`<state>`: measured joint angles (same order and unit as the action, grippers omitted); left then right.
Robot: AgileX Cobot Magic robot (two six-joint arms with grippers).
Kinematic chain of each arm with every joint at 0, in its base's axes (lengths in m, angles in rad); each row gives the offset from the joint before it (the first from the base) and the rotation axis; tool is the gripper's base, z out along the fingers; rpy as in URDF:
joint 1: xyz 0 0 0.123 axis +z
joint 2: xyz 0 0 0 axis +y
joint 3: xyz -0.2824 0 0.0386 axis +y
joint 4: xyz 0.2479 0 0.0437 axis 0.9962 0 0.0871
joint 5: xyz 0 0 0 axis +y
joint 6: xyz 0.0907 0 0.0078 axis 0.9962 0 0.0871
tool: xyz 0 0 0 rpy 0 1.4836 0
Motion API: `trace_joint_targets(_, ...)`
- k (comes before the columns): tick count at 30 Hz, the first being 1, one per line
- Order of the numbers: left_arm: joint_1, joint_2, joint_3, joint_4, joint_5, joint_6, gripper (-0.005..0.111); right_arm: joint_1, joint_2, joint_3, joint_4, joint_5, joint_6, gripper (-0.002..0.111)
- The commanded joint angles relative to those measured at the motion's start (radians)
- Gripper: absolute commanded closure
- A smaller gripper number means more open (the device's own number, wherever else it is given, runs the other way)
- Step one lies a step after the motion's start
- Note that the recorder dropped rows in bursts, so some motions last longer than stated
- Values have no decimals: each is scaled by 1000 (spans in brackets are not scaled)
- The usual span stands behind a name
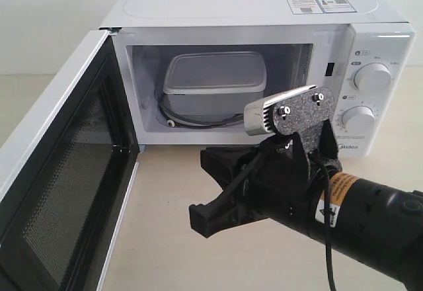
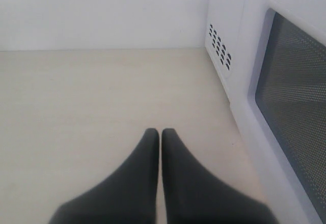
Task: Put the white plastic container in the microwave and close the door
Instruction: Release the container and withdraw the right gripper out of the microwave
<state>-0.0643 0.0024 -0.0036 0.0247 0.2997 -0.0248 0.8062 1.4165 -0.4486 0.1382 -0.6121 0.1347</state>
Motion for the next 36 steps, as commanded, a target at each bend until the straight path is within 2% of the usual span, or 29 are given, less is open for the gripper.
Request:
trace_joint_targets(1,1,-2,4,-5,-4,-7,102,3,-9,5,0,1,-8,108)
trace_joint_targets(19,1,-2,4,-5,-4,-7,102,3,-25,5,2,10,-25,108)
trace_joint_targets(22,1,-2,4,-5,-4,-7,102,1,-94,5,76,16,-170,108)
trace_joint_targets(25,1,-2,4,-5,-4,-7,102,-13,-201,5,242,65,-366,108)
trace_joint_targets(28,1,-2,4,-5,-4,-7,102,-101,-311,5,286,207,-448,108)
trace_joint_targets(34,1,-2,4,-5,-4,-7,102,-406,-562,8,283,528,-455,108)
trace_joint_targets(36,1,-2,4,-5,-4,-7,102,-499,-650,27,275,565,-468,108)
